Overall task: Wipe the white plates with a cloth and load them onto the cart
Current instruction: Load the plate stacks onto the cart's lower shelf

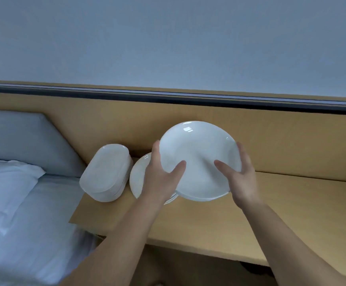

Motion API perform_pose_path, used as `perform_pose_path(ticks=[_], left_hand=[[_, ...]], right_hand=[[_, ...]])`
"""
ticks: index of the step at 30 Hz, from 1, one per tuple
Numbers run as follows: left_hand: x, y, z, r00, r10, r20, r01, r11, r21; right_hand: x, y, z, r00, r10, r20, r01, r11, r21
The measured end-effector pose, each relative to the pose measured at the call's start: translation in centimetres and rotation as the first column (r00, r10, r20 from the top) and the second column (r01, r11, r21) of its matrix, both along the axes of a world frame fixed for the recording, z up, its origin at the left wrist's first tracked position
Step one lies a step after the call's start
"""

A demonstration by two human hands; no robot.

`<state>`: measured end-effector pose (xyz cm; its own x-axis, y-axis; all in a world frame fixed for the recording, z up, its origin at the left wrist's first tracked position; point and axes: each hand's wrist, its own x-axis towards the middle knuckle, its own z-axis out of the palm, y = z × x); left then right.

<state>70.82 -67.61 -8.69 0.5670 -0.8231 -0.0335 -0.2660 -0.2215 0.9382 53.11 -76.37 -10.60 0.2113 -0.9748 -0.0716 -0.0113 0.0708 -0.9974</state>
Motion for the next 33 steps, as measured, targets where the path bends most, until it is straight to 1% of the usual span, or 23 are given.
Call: perform_pose_path(ticks=[4, 8, 12, 15, 18, 19, 22, 26, 29, 33], left_hand=[[0.1, -1.5, 0.6, 0.984, -0.177, 0.000, 0.177, 0.984, -0.024], [0.6, -2.5, 1.3, 0.935, -0.355, 0.007, 0.355, 0.933, -0.060], [0.8, -2.2, 1.4, 0.853, -0.522, 0.014, 0.521, 0.849, -0.083], [-0.4, -1.1, 1.7, 0.768, -0.640, 0.029, 0.639, 0.763, -0.093], [-2.6, 0.7, 1.9, 0.659, -0.752, 0.024, 0.750, 0.654, -0.104], [-3.8, 1.7, 2.1, 0.608, -0.794, 0.009, 0.790, 0.604, -0.106], [-6.7, 4.3, 2.1, 0.483, -0.876, -0.006, 0.870, 0.481, -0.111], [-11.4, 9.6, 1.9, 0.294, -0.956, 0.002, 0.949, 0.292, -0.121], [-14.8, 15.7, 1.9, 0.145, -0.989, 0.008, 0.977, 0.142, -0.162], [-18.5, 25.9, 1.4, -0.050, -0.998, 0.031, 0.979, -0.056, -0.197]], right_hand=[[-1.0, 1.2, 1.3, 0.988, -0.148, -0.035, 0.145, 0.987, -0.065], [-1.1, 4.3, 2.1, 0.944, -0.322, -0.071, 0.311, 0.942, -0.127], [-1.3, 8.8, 2.4, 0.861, -0.499, -0.094, 0.481, 0.861, -0.163], [-1.9, 12.9, 2.6, 0.773, -0.613, -0.160, 0.585, 0.788, -0.191], [-3.3, 17.5, 2.6, 0.679, -0.706, -0.202, 0.676, 0.708, -0.206], [-4.1, 19.6, 2.8, 0.635, -0.743, -0.213, 0.711, 0.670, -0.216], [-5.6, 24.5, 3.3, 0.526, -0.807, -0.269, 0.773, 0.585, -0.243], [-8.0, 33.1, 3.8, 0.375, -0.881, -0.288, 0.847, 0.452, -0.280], [-9.7, 40.9, 3.4, 0.261, -0.917, -0.303, 0.894, 0.348, -0.283], [-10.7, 53.1, 3.0, 0.121, -0.942, -0.313, 0.933, 0.215, -0.288]])
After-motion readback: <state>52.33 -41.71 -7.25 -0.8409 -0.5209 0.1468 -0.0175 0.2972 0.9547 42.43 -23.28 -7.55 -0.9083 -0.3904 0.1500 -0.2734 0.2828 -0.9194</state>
